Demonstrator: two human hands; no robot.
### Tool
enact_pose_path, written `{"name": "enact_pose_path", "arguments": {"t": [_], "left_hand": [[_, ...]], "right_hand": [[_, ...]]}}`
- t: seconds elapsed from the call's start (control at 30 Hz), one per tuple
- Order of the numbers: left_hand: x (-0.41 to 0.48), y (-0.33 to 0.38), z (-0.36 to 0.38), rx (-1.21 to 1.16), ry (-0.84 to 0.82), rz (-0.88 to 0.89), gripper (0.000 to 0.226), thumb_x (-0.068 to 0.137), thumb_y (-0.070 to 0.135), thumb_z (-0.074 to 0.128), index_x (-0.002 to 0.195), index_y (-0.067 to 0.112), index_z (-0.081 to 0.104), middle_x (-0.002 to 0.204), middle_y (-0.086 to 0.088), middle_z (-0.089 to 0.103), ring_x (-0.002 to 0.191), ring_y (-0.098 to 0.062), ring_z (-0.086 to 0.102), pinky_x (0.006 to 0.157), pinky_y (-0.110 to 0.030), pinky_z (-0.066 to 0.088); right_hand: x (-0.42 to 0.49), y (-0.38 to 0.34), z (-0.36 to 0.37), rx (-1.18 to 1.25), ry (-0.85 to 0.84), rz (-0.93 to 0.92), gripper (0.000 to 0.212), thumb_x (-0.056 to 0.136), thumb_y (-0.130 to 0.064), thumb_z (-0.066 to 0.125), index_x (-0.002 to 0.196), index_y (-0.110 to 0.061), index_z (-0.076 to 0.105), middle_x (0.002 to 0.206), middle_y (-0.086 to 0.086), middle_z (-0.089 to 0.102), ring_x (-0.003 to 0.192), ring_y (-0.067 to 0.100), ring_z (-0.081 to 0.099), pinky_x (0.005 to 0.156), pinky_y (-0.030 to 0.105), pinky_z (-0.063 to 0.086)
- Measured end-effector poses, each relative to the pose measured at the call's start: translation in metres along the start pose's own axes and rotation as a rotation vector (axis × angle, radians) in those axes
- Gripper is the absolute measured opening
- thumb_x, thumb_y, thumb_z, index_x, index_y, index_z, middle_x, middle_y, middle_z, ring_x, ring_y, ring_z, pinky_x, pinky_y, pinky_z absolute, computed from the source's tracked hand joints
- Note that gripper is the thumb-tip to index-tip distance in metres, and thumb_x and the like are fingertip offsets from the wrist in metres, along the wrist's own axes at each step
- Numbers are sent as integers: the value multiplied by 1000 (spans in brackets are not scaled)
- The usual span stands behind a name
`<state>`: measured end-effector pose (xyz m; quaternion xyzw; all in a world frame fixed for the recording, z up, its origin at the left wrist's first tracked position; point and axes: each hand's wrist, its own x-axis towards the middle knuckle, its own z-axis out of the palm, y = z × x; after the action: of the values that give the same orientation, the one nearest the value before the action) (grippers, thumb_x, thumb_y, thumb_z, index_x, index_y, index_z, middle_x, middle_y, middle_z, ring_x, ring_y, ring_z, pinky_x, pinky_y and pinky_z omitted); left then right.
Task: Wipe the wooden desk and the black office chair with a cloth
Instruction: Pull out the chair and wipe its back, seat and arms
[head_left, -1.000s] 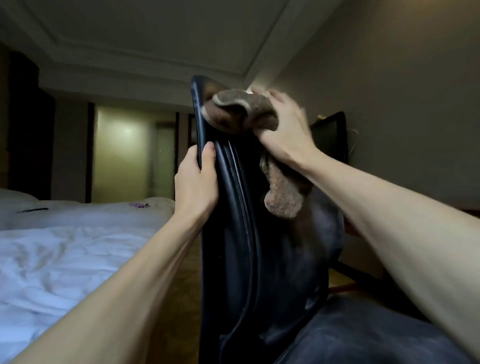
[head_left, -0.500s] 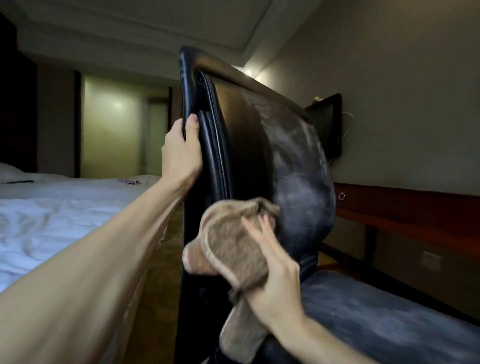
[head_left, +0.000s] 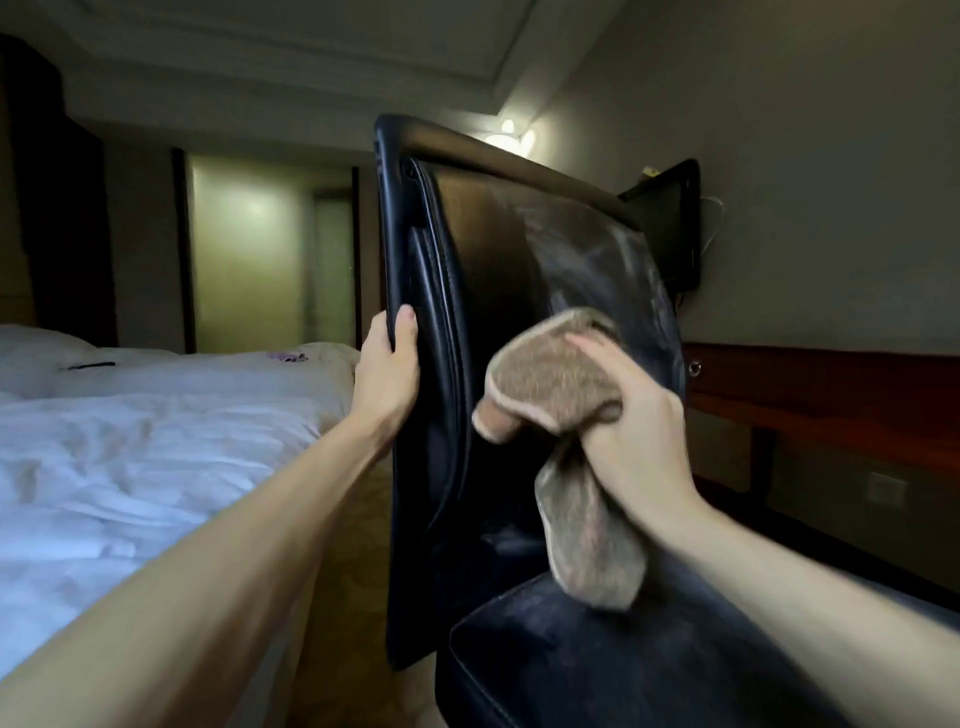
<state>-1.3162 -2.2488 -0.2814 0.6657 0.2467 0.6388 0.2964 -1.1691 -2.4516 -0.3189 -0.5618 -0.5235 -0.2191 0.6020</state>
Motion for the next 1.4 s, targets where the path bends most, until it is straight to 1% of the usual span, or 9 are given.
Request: {"name": "enact_pose_path", "arguments": {"t": [0.1, 0.23, 0.3, 0.37, 0.43, 0.7, 0.83, 1.0, 1.4], "left_hand": [[-25, -21, 5, -66, 23, -51, 36, 106, 55, 38, 94, 27, 58, 94, 12, 64, 91, -9, 57, 92, -36, 44], [-29, -27, 8, -100, 76, -67, 38, 107, 52, 40, 84, 27, 56, 86, 8, 63, 80, -7, 55, 86, -36, 44], [-29, -27, 8, -129, 76, -64, 41, 108, 50, 40, 92, 18, 60, 92, 3, 66, 85, -11, 57, 91, -38, 46], [-30, -26, 9, -149, 69, -68, 45, 109, 50, 40, 102, 11, 62, 96, 2, 68, 87, -10, 59, 90, -34, 47], [-30, -26, 9, -149, 66, -66, 43, 109, 51, 40, 104, 14, 62, 93, 7, 67, 84, -3, 58, 85, -30, 45], [-35, -21, 7, -136, 80, -58, 33, 107, 53, 40, 87, 31, 54, 81, 13, 60, 68, 9, 54, 74, -26, 41], [-37, -20, 6, -126, 83, -46, 32, 107, 53, 40, 88, 31, 55, 81, 13, 61, 65, 13, 53, 72, -23, 41], [-36, -20, 1, -133, 46, -57, 33, 108, 50, 40, 99, 23, 58, 86, 14, 62, 71, 14, 55, 65, -5, 39], [-36, -19, -2, -155, 37, -46, 31, 108, 49, 41, 95, 28, 59, 88, 14, 64, 71, 18, 56, 64, -1, 38]], "right_hand": [[7, -5, 25, 35, -119, 156, 73, 81, 3, 56, 147, -28, 56, 144, 0, 61, 139, 15, 51, 116, 17, 32], [-60, -12, 86, -25, -151, 434, 78, 78, 0, 61, 153, -15, 45, 150, 17, 53, 139, 34, 48, 118, 34, 31], [-93, -15, 104, -43, -94, 537, 46, 78, -4, 64, 124, -7, 64, 121, 23, 69, 116, 42, 60, 105, 37, 40], [-112, -20, 111, -56, -142, 683, 9, 86, -14, 65, 91, -9, 60, 105, 23, 70, 109, 43, 60, 96, 41, 45], [-117, -26, 109, -32, -240, 808, 22, 91, -22, 63, 79, -18, 45, 108, 19, 67, 114, 40, 57, 94, 40, 47], [-97, -33, 79, 226, -193, 1027, 21, 88, -16, 59, 107, -7, 59, 110, 18, 67, 101, 36, 66, 94, 47, 56], [-100, -42, 86, 686, -254, 1380, 25, 85, 1, 56, 108, 4, 63, 91, 24, 69, 75, 34, 71, 62, 39, 60], [-100, -40, 100, 650, -268, 1397, 43, 80, 0, 56, 123, 3, 61, 119, 29, 66, 107, 42, 68, 95, 56, 56], [-61, 19, 84, 546, -44, 1359, 54, 85, 5, 55, 139, 8, 49, 133, 29, 59, 118, 42, 62, 105, 56, 49]]}}
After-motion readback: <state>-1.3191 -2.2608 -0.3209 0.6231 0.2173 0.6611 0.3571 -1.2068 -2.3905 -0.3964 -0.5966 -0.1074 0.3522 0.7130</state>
